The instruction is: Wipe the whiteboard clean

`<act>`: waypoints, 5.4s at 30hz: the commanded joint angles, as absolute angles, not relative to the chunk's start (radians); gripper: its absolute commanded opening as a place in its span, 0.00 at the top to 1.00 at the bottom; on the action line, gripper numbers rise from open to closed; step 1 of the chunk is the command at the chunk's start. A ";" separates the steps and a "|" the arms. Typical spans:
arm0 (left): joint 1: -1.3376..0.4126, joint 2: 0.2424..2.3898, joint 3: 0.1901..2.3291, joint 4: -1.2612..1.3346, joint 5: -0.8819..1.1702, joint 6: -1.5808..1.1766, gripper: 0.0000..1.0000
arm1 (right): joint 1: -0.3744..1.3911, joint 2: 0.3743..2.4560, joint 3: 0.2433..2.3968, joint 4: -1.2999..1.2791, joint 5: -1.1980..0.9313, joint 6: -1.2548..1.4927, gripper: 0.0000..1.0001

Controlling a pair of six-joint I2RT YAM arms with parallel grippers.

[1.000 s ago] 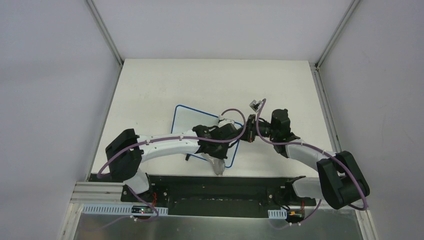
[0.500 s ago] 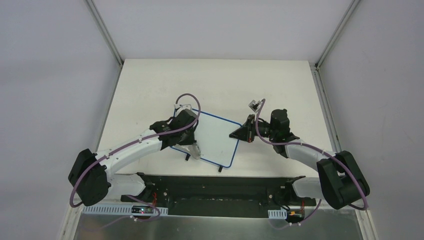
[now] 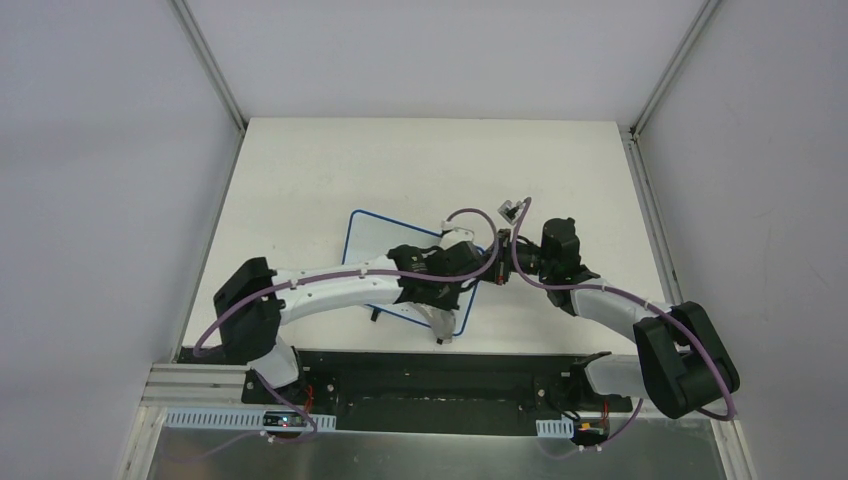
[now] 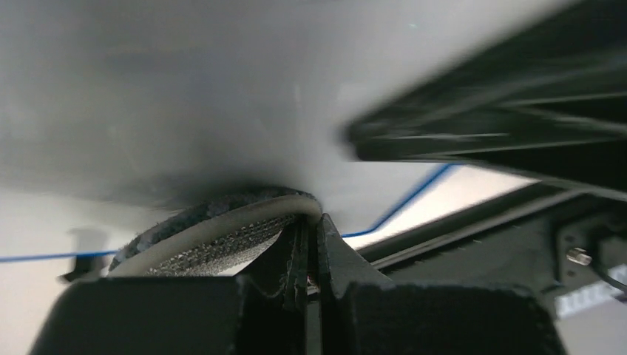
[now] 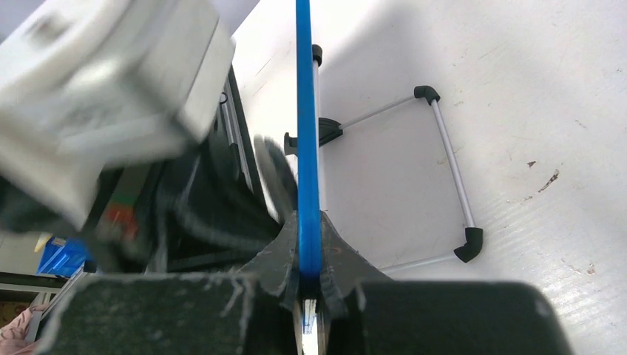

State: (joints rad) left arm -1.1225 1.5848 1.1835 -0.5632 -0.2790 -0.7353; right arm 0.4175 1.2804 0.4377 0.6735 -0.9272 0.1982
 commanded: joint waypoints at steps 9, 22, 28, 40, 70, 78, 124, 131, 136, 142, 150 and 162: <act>-1.146 1.606 1.231 -0.352 -0.227 -0.768 1.00 | 0.444 1.299 0.433 0.629 -0.981 0.093 1.00; -0.629 1.286 0.955 -0.393 -0.212 -0.631 1.00 | 0.445 1.291 0.431 0.629 -0.984 0.093 1.00; -0.490 1.272 1.033 -0.441 -0.242 -0.583 1.00 | 0.445 1.289 0.431 0.629 -0.985 0.094 1.00; -0.746 1.448 1.242 -0.364 -0.147 -0.620 1.00 | 0.451 1.300 0.434 0.630 -0.985 0.093 1.00; -0.416 1.394 1.313 -0.545 -0.001 -0.550 1.00 | 0.455 1.310 0.439 0.633 -0.992 0.094 1.00; -0.449 1.493 1.376 -0.524 0.156 -0.510 1.00 | 0.458 1.321 0.436 0.638 -0.981 0.097 1.00; -0.428 1.132 1.255 -0.509 0.034 -0.529 1.00 | 0.475 1.277 0.419 0.462 -0.916 0.148 1.00; -0.416 1.093 1.232 -0.491 0.074 -0.547 1.00 | 0.401 1.118 0.353 0.405 -0.808 0.215 1.00; -0.413 1.070 1.229 -0.491 0.056 -0.539 1.00 | 0.391 1.084 0.335 0.397 -0.784 0.219 0.99; -0.407 1.051 1.218 -0.485 0.044 -0.538 1.00 | 0.391 1.029 0.298 0.384 -0.715 0.240 0.90; -0.403 1.043 1.216 -0.485 0.046 -0.538 1.00 | 0.390 0.802 0.236 0.309 -0.581 0.274 0.49; -0.402 1.015 1.213 -0.488 0.016 -0.524 1.00 | 0.391 0.551 0.433 -0.124 -0.415 0.339 0.01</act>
State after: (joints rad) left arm -0.4107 1.0561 1.2140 -0.5133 0.0429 -0.5346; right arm 0.3943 0.6815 0.3172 0.0654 -0.4992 0.3035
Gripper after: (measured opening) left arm 0.028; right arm 0.993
